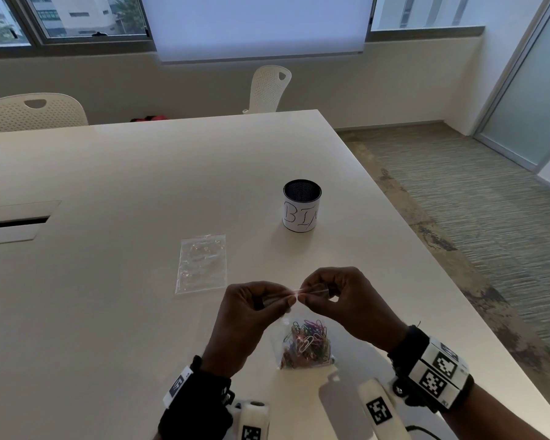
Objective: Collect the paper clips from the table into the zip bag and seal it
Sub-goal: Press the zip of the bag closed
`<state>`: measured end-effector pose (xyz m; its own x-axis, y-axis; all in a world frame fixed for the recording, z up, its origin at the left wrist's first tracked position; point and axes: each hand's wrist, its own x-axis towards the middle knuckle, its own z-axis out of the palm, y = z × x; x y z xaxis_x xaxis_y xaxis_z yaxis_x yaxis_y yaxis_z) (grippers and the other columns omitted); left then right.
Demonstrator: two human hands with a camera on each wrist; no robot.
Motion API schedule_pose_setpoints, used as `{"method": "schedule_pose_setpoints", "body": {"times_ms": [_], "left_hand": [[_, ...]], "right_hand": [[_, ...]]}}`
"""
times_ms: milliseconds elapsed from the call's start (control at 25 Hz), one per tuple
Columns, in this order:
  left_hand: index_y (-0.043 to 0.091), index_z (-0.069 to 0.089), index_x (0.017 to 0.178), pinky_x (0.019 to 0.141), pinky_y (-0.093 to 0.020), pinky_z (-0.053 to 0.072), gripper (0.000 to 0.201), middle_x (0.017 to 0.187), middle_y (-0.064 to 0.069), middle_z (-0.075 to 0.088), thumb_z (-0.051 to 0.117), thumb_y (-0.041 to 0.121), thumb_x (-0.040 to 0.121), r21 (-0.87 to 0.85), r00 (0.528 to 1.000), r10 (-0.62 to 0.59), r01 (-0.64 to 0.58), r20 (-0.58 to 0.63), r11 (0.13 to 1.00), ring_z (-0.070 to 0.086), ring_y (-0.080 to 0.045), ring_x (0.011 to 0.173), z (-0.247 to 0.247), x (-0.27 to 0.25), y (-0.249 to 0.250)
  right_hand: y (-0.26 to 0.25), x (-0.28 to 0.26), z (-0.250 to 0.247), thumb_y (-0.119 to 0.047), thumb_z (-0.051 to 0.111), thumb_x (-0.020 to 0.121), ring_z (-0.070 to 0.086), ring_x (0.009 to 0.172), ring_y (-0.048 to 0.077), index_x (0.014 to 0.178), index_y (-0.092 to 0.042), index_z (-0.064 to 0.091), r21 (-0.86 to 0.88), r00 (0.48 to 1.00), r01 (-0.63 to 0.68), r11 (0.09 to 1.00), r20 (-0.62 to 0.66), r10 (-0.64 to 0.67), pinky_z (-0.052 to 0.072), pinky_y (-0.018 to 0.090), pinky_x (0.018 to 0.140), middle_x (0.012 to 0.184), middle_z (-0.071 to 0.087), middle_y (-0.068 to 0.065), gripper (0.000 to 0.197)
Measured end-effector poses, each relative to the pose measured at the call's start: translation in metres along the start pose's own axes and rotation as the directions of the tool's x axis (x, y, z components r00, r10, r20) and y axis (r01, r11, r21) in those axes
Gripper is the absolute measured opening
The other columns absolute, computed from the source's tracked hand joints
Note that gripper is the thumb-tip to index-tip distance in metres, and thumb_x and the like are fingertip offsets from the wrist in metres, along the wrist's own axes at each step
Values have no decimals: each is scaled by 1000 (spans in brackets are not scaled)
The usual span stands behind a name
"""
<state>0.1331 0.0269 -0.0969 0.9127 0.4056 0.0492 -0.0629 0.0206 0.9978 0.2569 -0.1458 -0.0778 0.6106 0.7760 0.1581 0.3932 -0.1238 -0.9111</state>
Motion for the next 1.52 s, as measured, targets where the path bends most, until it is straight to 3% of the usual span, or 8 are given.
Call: {"method": "schedule_pose_setpoints", "body": {"times_ms": [360, 520, 680, 880, 1040, 1160, 1280, 1520], "left_hand": [[0, 79, 90, 73, -25, 59, 8, 83, -13, 80, 79, -3, 82, -24, 999, -3, 2, -36, 1000, 75, -17, 77, 5, -3, 2], [2, 81, 92, 76, -28, 61, 15, 83, -17, 79, 83, 8, 78, -46, 999, -13, 11, -41, 999, 74, -22, 75, -2, -6, 3], [2, 81, 95, 78, -27, 61, 24, 87, -14, 81, 84, 12, 74, -29, 1000, -4, 3, -26, 1000, 78, -23, 82, -2, -8, 4], [4, 82, 94, 80, -29, 62, 24, 88, -10, 82, 85, 14, 73, 15, 1000, 15, -15, -23, 1000, 79, -27, 87, -2, -9, 4], [9, 83, 88, 80, -31, 61, 11, 85, -9, 81, 85, 6, 78, 42, 998, 47, -46, -30, 998, 77, -24, 83, -1, -9, 4], [10, 82, 85, 77, -32, 59, 9, 83, -10, 80, 82, 2, 81, 59, 997, 79, -77, -25, 995, 74, -22, 80, 4, -10, 3], [13, 82, 85, 79, -34, 59, 7, 83, -9, 80, 86, 11, 79, 37, 995, 64, -62, -71, 997, 76, -22, 81, 4, -11, 4], [28, 82, 73, 73, -27, 55, 6, 74, 8, 79, 88, 29, 75, 321, 984, 166, -136, -67, 937, 70, -13, 70, -11, -10, 5]], "right_hand": [[-2, 0, 6, -9, 77, 88, 64, 69, 5, 82, -13, 73, -6, 1000, 5, 1000, -16, -6, 53, 23, 69, 75, 73, 0, 8], [-2, -3, -1, -19, 79, 90, 71, 75, 22, 90, -15, 77, -1, 1000, -6, 1000, -16, 6, 58, 27, 71, 82, 76, 4, 5], [-2, -7, -3, -19, 81, 89, 69, 75, 9, 90, -15, 78, 16, 1000, -10, 1000, 2, 10, 54, 20, 73, 82, 77, 2, 5], [-3, -10, -2, -18, 81, 88, 72, 79, 22, 90, -16, 79, 12, 1000, 12, 1000, -12, -12, 57, 23, 75, 83, 78, 4, 5], [-4, -10, 3, -16, 81, 88, 68, 73, 17, 86, -17, 76, 16, 999, 1, 1000, -34, 0, 55, 23, 72, 77, 74, 4, 6], [-4, -10, 10, -10, 77, 87, 65, 71, 22, 80, -16, 71, 11, 998, 4, 1000, -68, -4, 54, 33, 70, 73, 70, 0, 12], [-6, -9, 9, -9, 77, 89, 66, 72, 19, 82, -15, 71, 21, 997, 8, 1000, -76, -6, 54, 30, 71, 75, 71, 0, 11], [-4, -14, -10, -21, 79, 89, 68, 80, 21, 80, -16, 72, 83, 995, -71, 994, -63, 76, 56, 37, 81, 82, 73, -1, 13]]}}
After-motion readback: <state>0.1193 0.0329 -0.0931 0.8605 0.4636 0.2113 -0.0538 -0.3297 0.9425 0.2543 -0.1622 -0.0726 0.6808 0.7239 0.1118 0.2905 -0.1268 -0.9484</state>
